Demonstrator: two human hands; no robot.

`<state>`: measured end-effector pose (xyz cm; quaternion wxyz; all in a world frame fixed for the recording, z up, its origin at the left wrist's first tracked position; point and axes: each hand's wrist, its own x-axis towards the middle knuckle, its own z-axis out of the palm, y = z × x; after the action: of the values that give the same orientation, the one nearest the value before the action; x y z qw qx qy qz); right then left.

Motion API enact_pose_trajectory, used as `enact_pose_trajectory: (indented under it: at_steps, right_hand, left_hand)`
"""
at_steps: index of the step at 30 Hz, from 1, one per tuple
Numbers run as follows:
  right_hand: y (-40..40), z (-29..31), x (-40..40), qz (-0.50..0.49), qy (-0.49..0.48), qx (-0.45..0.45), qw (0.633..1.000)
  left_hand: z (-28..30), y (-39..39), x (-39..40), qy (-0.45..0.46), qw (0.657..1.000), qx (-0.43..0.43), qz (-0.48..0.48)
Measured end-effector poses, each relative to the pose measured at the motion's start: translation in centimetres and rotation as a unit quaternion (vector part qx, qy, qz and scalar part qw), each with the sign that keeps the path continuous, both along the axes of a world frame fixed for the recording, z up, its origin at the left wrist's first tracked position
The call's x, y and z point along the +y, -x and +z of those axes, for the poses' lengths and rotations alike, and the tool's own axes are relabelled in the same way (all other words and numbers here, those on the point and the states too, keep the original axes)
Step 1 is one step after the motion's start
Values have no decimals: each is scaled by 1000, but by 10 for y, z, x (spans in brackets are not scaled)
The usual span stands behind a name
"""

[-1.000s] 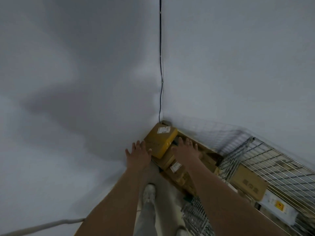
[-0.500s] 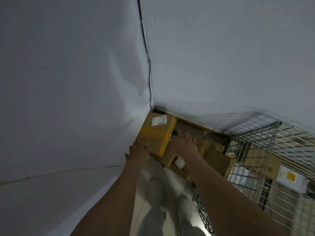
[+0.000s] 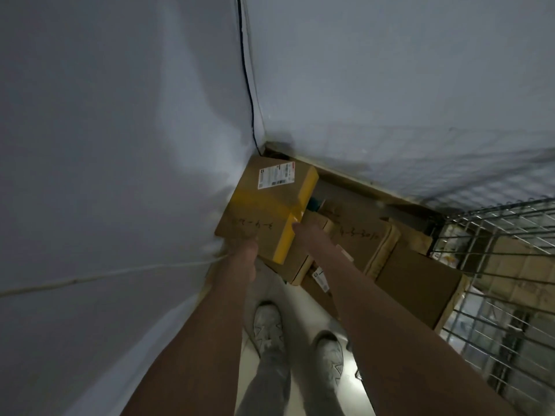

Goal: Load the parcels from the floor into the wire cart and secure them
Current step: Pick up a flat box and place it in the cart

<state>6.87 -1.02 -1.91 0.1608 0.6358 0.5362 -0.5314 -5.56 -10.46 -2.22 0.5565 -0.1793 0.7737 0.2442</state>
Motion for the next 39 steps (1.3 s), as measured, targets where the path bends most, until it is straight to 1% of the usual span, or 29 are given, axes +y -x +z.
enact_pose_trajectory:
  at_steps: [3, 6, 10, 16, 20, 24, 26, 32, 35, 37, 39]
  right_hand:
    - [6, -30, 5, -43, 16, 27, 999]
    - [15, -57, 9, -94, 33, 26, 995]
    - [26, -80, 11, -132, 21, 52, 990]
    - [32, -97, 11, -177, 51, 76, 980]
    - [30, -91, 8, -196, 55, 86, 975]
    - [17, -55, 9, -214, 33, 84, 973]
    - [0, -30, 12, -230, 29, 85, 969]
    - [-60, 70, 25, -269, 34, 114, 956]
    - [-100, 135, 27, -266, 15, 134, 954]
    - [-127, 177, 27, -265, 2, 147, 953]
    - [-148, 230, 19, -259, -2, 162, 952]
  left_hand:
    - [-31, -2, 2, -25, 996, -28, 76]
    - [-58, 0, 8, -53, 987, -67, 136]
    - [-84, 5, 13, -68, 976, -81, 188]
    - [-105, 3, 9, -63, 968, -88, 227]
    - [-99, 0, 9, -58, 972, -80, 213]
    - [-71, -2, 11, -78, 967, -83, 228]
    - [-50, -5, 15, -83, 971, -73, 214]
    - [43, -7, 29, -108, 981, -32, 155]
    - [105, -13, 32, -113, 991, 12, 68]
    - [144, -23, 33, -92, 993, 77, -21]
    - [189, -36, 30, -73, 980, 145, -113]
